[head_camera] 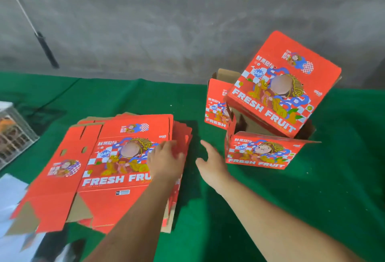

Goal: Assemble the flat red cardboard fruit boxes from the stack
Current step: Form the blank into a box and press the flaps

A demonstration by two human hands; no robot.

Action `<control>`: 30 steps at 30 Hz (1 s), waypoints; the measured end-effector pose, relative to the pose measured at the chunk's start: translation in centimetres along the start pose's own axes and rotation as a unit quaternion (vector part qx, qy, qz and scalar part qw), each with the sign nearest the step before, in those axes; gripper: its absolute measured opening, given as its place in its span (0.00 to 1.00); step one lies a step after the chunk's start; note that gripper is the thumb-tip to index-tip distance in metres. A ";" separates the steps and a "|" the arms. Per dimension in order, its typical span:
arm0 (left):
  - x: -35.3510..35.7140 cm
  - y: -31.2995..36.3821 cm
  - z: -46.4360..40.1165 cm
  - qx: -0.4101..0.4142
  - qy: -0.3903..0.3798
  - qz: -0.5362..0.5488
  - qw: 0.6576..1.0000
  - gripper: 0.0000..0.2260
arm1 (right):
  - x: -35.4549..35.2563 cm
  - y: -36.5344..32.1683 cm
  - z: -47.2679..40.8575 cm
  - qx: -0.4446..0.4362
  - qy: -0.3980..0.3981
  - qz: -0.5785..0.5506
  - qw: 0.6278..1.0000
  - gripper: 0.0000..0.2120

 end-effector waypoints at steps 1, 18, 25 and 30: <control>0.3 -2.6 0.8 -0.039 -0.042 -0.056 0.997 0.28 | 1.3 0.7 0.8 0.039 -0.026 -0.055 0.997 0.30; 1.3 0.2 15.5 0.173 -0.090 0.113 0.974 0.18 | 0.3 5.3 8.7 0.238 0.067 -0.352 0.903 0.11; -0.9 -6.9 13.6 0.036 0.059 0.039 0.997 0.22 | -10.9 6.3 13.0 0.134 0.137 -0.368 0.910 0.11; -1.0 -8.8 13.6 -0.077 -0.042 0.236 0.968 0.30 | -19.1 6.7 17.6 0.087 0.132 -0.259 0.953 0.13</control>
Point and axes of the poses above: each hand's wrist, its own z-axis away from the middle knuckle, its own x-axis out of the palm, y = z × x, the point moved 6 cm from there along -z, towards the middle knuckle, and after that the axes turned 12 degrees about -z, right-handed, at the moved point
